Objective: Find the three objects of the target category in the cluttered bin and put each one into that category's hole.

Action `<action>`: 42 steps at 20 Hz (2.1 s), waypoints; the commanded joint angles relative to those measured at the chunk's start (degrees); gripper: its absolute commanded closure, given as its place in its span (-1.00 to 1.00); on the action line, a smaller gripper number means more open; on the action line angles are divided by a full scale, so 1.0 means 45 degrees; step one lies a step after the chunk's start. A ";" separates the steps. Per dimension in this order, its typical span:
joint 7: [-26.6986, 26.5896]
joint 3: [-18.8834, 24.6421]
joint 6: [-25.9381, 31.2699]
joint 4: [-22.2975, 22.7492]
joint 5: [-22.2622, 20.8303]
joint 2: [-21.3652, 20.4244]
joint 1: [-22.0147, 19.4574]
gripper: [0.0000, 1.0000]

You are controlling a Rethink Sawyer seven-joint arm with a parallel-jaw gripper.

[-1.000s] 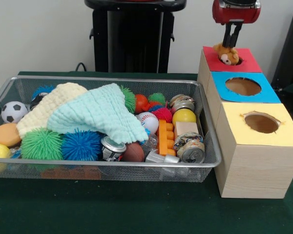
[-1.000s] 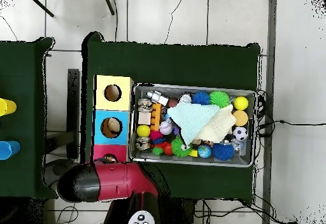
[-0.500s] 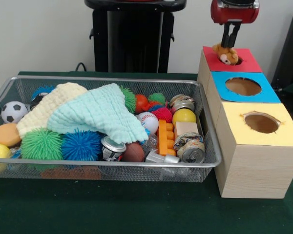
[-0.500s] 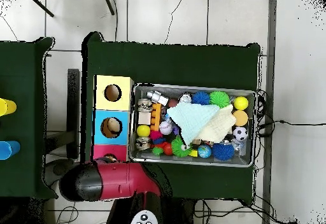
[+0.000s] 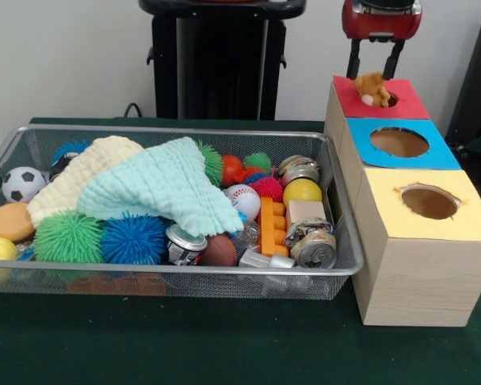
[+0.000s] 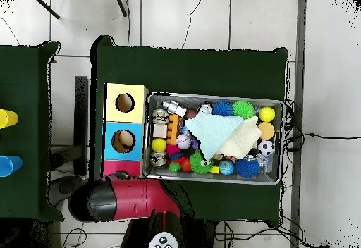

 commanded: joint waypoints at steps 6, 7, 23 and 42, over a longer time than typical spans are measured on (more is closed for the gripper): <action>0.1182 0.1058 0.0214 -0.0368 0.0111 0.0102 -0.0292 -1.00; 0.1163 0.1080 0.0247 -0.0353 0.0129 0.0077 -0.0311 -1.00; 0.0956 0.1171 0.1102 0.0153 0.0397 -0.1164 -0.0566 -1.00; -0.0518 0.1837 0.1988 -0.2435 -0.0505 0.0942 -0.3178 -1.00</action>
